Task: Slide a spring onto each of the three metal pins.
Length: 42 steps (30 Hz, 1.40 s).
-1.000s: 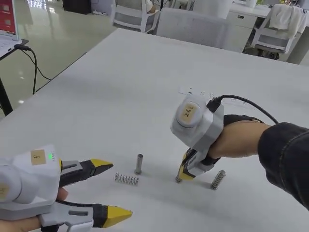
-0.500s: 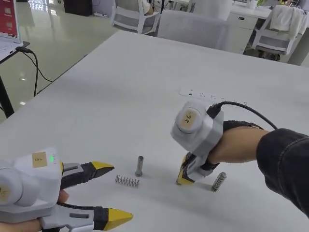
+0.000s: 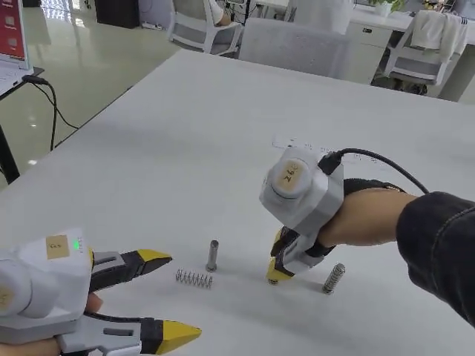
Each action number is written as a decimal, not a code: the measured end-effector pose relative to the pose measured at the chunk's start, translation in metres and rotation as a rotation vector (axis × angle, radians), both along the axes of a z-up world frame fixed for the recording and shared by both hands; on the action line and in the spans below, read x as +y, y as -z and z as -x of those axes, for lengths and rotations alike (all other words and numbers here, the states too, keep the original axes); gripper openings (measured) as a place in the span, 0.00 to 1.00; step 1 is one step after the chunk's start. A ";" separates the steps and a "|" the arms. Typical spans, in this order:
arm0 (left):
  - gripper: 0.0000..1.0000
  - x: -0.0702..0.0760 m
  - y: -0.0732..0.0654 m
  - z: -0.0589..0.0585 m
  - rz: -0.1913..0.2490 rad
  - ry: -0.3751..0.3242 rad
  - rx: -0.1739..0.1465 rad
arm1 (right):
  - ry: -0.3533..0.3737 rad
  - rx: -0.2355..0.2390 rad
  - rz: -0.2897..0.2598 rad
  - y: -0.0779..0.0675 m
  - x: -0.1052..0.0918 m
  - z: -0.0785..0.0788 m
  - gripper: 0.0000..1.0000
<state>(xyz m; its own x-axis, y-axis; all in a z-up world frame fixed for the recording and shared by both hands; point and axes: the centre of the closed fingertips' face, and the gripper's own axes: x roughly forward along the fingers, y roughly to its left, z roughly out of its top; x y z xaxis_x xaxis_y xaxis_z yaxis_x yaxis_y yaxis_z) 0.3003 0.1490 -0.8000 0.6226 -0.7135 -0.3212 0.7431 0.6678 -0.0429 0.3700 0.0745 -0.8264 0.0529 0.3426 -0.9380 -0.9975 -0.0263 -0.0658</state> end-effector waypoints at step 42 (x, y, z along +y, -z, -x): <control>0.58 0.006 0.004 0.002 -0.011 -0.006 0.009 | 0.034 0.029 -0.178 0.027 0.072 0.028 0.11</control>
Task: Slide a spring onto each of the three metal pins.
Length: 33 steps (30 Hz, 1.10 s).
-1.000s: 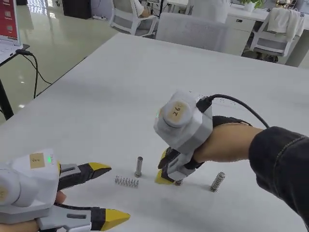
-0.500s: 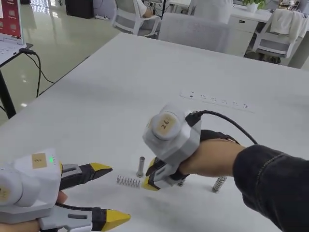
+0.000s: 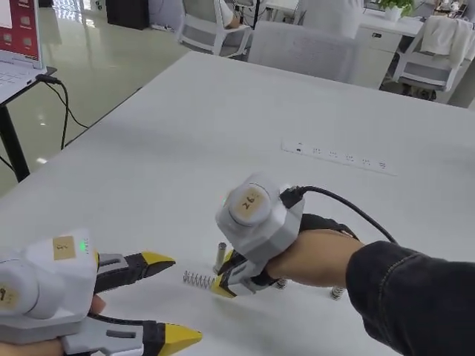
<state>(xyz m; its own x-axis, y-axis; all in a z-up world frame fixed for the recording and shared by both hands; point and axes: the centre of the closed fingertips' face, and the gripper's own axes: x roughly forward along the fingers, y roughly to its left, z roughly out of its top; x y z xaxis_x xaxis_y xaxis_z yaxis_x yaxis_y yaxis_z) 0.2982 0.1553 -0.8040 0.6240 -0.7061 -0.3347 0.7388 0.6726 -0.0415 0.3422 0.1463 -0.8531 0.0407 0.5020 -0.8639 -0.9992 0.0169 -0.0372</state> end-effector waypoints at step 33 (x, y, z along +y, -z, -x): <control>0.48 -0.010 -0.002 0.005 -0.026 0.060 0.007 | -0.155 0.032 0.089 -0.031 -0.035 0.036 0.08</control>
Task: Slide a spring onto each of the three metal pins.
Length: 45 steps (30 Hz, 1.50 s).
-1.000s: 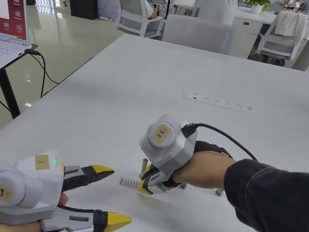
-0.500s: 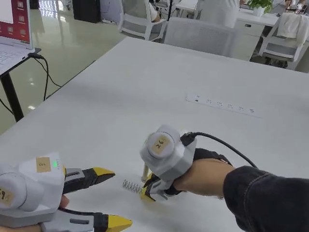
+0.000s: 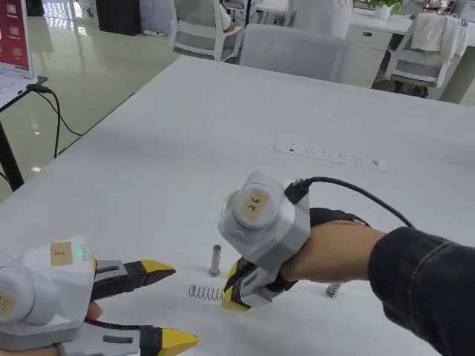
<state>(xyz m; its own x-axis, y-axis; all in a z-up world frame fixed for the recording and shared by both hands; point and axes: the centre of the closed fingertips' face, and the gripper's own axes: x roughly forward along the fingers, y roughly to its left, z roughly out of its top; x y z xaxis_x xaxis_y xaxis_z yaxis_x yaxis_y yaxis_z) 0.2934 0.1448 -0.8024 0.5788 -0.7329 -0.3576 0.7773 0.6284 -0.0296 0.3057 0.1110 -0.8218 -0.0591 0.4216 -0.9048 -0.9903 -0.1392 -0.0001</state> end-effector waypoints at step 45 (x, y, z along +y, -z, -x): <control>0.03 -0.029 -0.008 0.011 -0.024 0.147 -0.062 | -0.105 0.003 0.025 -0.043 -0.003 0.034 0.08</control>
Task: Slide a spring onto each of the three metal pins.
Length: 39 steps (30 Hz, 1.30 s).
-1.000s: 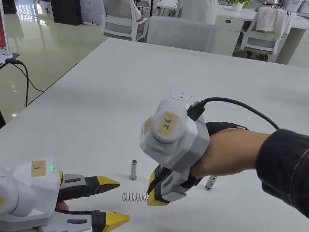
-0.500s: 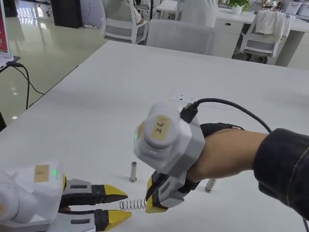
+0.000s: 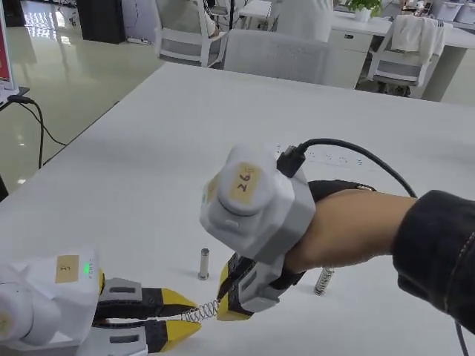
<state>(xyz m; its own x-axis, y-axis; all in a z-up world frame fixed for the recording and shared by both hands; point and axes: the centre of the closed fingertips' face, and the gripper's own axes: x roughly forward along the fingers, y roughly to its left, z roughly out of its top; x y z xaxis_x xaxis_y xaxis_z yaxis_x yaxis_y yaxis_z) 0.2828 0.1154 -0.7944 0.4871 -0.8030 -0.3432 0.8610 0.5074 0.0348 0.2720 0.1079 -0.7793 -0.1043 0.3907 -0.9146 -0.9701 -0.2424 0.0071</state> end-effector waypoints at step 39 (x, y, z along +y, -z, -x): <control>0.02 -0.009 -0.008 -0.002 0.032 0.008 0.003 | -0.039 -0.007 -0.052 -0.002 0.023 0.007 0.09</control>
<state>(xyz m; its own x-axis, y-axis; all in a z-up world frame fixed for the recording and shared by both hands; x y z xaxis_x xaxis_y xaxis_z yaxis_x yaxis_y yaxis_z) 0.2844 0.1061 -0.7866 0.4799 -0.8173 -0.3188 0.8650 0.5016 0.0162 0.2655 0.1307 -0.7777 -0.1143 0.4338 -0.8937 -0.9600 -0.2799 -0.0131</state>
